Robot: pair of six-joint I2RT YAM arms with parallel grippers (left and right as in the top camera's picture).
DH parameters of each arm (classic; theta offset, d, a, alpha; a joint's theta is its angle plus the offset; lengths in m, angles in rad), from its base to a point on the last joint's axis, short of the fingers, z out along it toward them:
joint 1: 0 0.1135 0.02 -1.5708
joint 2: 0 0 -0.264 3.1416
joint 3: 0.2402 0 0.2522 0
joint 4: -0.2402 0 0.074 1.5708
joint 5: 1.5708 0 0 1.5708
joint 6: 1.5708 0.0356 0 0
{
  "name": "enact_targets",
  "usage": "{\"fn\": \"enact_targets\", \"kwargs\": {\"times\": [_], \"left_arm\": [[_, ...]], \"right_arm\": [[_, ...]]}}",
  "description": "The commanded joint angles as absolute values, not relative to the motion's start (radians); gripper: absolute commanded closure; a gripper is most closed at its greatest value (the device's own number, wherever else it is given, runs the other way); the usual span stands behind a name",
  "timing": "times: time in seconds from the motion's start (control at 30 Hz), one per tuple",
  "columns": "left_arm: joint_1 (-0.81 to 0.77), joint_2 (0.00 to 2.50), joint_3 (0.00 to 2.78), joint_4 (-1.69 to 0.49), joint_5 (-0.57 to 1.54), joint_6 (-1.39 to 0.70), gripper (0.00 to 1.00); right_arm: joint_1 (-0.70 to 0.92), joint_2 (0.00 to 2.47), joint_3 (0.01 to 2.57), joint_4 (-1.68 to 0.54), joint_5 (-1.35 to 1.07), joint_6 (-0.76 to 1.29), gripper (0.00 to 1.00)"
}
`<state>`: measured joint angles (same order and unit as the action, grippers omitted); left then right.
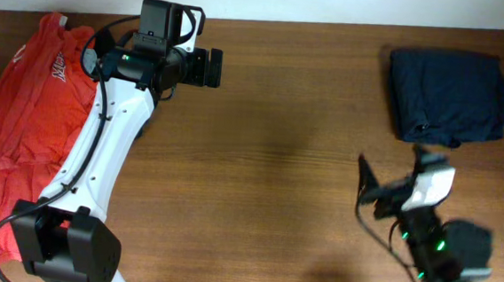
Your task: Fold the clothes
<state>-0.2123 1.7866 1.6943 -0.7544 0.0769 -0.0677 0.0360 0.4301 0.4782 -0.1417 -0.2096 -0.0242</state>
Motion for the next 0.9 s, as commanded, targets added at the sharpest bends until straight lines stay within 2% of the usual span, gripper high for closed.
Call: {"fn": "enact_targets", "kwargs": {"times": [0.0,0.37,0.87], "left_arm": [[-0.212,1.756,1.708,-0.752,0.078,-0.052,0.01],[-0.212,1.756,1.708,-0.753,0.078,-0.052,0.01],[-0.212,1.756,1.708,-0.753,0.078,-0.052,0.01]], "right_arm": [[0.031,0.295,0.296,-0.078,-0.198,-0.005,0.01],[0.031,0.018,0.01,-0.077,-0.182,-0.006,0.01],[0.034,0.003,0.006,-0.066,-0.138,-0.006,0.01]]}}
